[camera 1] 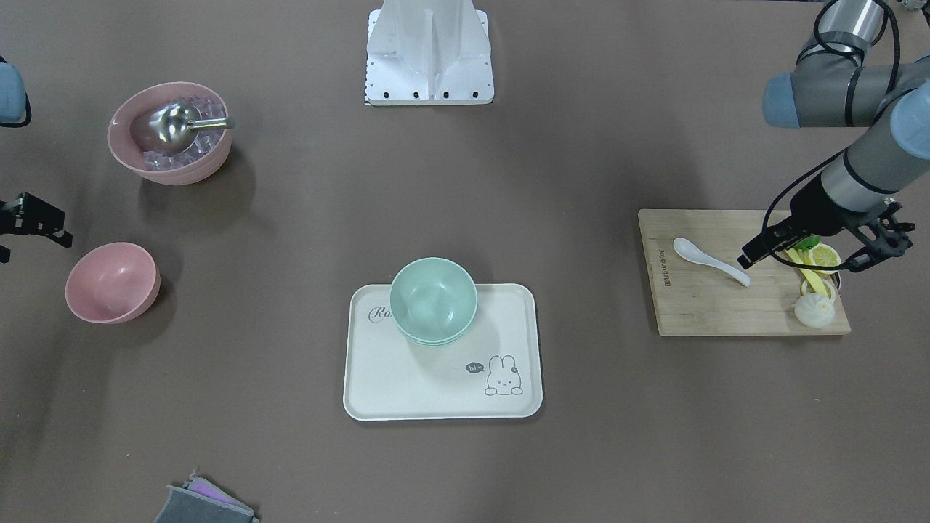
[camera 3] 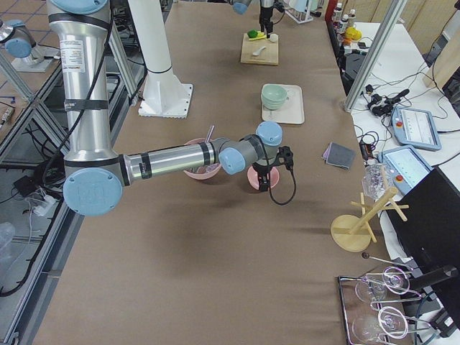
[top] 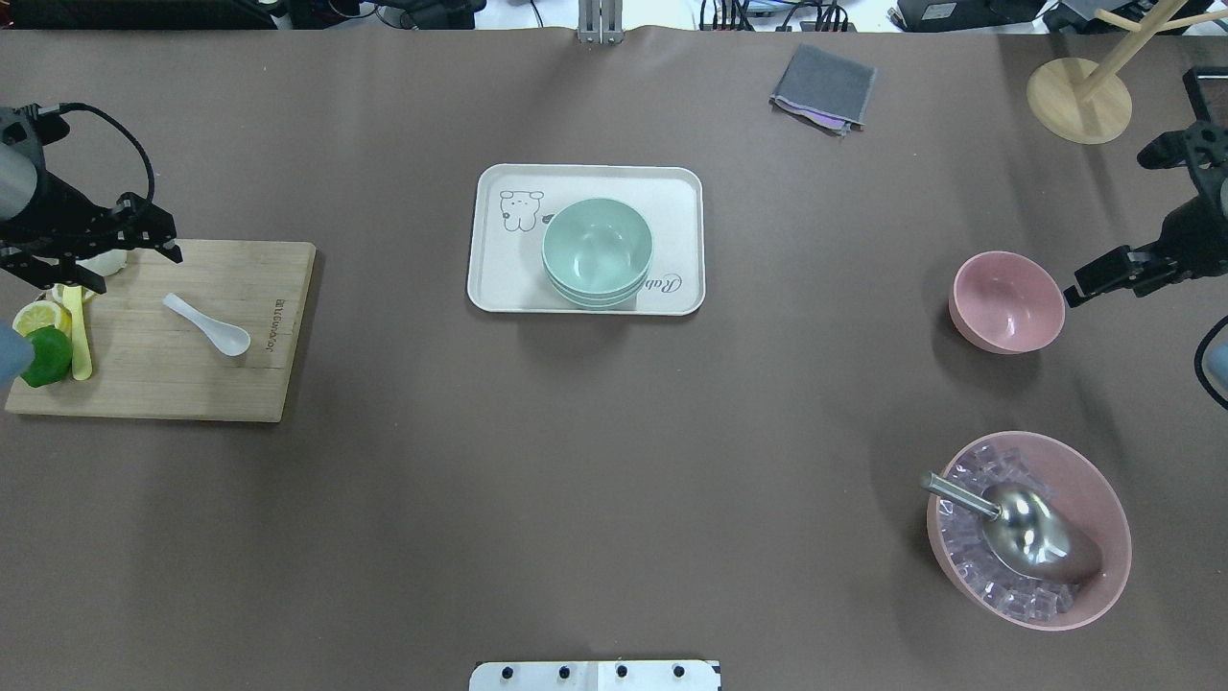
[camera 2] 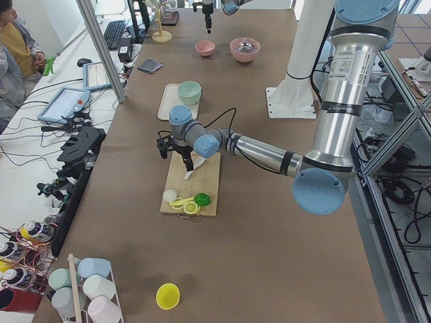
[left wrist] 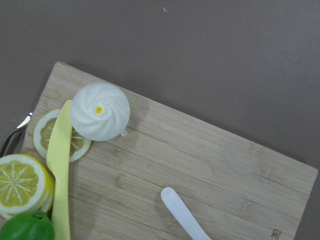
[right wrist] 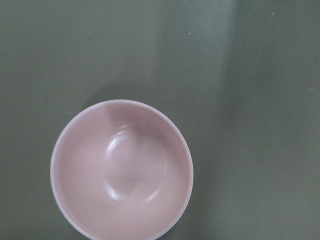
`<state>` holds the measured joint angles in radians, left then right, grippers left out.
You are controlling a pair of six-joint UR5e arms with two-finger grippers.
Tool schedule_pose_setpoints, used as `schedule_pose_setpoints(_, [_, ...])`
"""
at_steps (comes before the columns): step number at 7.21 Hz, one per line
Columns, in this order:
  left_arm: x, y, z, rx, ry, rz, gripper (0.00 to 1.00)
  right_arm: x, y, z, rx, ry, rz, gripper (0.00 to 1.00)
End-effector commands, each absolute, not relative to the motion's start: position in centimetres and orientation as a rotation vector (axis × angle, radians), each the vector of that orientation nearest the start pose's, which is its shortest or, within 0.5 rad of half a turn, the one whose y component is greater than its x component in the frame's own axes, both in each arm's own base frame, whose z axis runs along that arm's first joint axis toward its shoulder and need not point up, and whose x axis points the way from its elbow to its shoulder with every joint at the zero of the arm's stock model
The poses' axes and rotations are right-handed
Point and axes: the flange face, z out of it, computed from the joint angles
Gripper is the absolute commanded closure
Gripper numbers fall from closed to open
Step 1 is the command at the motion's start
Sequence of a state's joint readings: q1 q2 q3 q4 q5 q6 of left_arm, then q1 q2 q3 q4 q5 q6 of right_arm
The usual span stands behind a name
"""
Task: Stack pink bowl on green and place spoon
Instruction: 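Lower right gripper onto pink bowl rim while left gripper reaches the white spoon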
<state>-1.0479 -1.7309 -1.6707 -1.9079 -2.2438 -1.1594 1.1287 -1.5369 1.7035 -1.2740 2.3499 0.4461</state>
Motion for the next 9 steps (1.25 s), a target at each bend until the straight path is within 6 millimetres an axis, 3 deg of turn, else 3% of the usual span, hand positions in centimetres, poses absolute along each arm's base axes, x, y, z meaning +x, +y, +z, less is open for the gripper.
schedule_pose_setpoints(1, [23.0, -53.2, 48.8, -0.104, 0.866, -0.394, 0.03, -19.5, -50.3, 55.6, 0.028, -0.865, -0.207, 0.09])
schedule_pose_setpoints(2, [23.0, -53.1, 48.6, -0.103, 0.868, -0.394, 0.03, -19.9, -50.8, 56.6, 0.020, -0.844, -0.205, 0.10])
schedule_pose_setpoints(4, [23.0, -53.1, 48.5, -0.100, 0.870, -0.392, 0.03, -21.3, -52.7, 56.5, 0.020, -0.830, -0.206, 0.15])
schedule_pose_setpoints(6, [22.9, -53.1, 48.3, -0.098, 0.875, -0.390, 0.03, -21.6, -52.6, 57.3, 0.005, -0.824, -0.204, 0.45])
schedule_pose_setpoints(7, [23.0, -53.1, 48.6, -0.101, 0.869, -0.391, 0.03, -22.0, -52.5, 57.3, 0.001, -0.824, -0.210, 0.53])
schedule_pose_setpoints(8, [23.0, -53.1, 48.6, -0.101, 0.871, -0.390, 0.03, -22.3, -52.4, 57.5, -0.005, -0.824, -0.215, 0.73])
schedule_pose_setpoints(9, [23.1, -53.1, 48.6, -0.102, 0.870, -0.389, 0.03, -22.5, -52.7, 56.8, 0.000, -0.832, -0.215, 1.00])
